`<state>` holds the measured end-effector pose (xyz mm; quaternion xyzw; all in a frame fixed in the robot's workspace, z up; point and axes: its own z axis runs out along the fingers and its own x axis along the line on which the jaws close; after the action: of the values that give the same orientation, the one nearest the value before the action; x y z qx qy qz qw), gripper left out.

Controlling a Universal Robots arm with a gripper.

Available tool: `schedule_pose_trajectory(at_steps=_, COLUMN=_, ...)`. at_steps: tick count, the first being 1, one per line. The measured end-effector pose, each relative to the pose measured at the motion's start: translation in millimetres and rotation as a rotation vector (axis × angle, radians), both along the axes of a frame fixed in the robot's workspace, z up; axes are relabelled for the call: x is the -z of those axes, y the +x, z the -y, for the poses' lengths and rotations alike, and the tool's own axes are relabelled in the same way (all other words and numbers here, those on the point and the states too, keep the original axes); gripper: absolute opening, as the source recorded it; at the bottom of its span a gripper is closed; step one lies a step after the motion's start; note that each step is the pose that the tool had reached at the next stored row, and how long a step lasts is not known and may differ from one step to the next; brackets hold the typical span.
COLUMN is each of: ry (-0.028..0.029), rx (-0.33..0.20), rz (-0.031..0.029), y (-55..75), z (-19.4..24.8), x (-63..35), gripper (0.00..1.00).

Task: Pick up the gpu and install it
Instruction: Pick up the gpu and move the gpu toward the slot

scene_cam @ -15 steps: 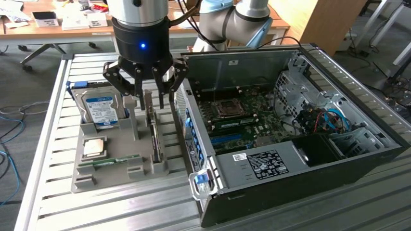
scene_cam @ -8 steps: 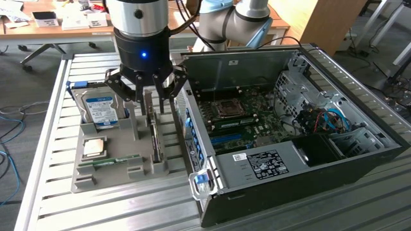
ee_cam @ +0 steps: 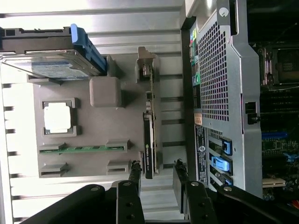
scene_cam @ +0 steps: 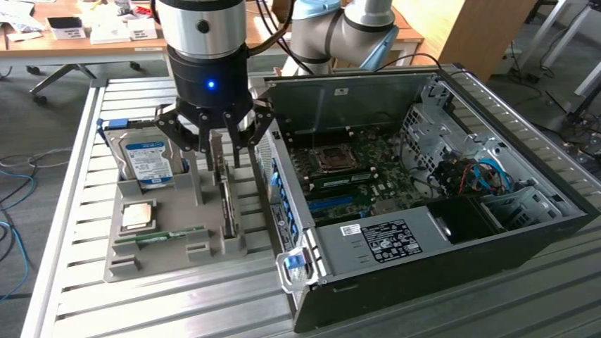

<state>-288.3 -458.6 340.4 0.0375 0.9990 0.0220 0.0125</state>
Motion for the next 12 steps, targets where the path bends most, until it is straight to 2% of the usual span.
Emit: schedule_pose_trajectory(at_steps=12, ry=0.0000, rx=0.000, rz=0.0001, y=0.0, z=0.0, x=5.5, gripper=0.42)
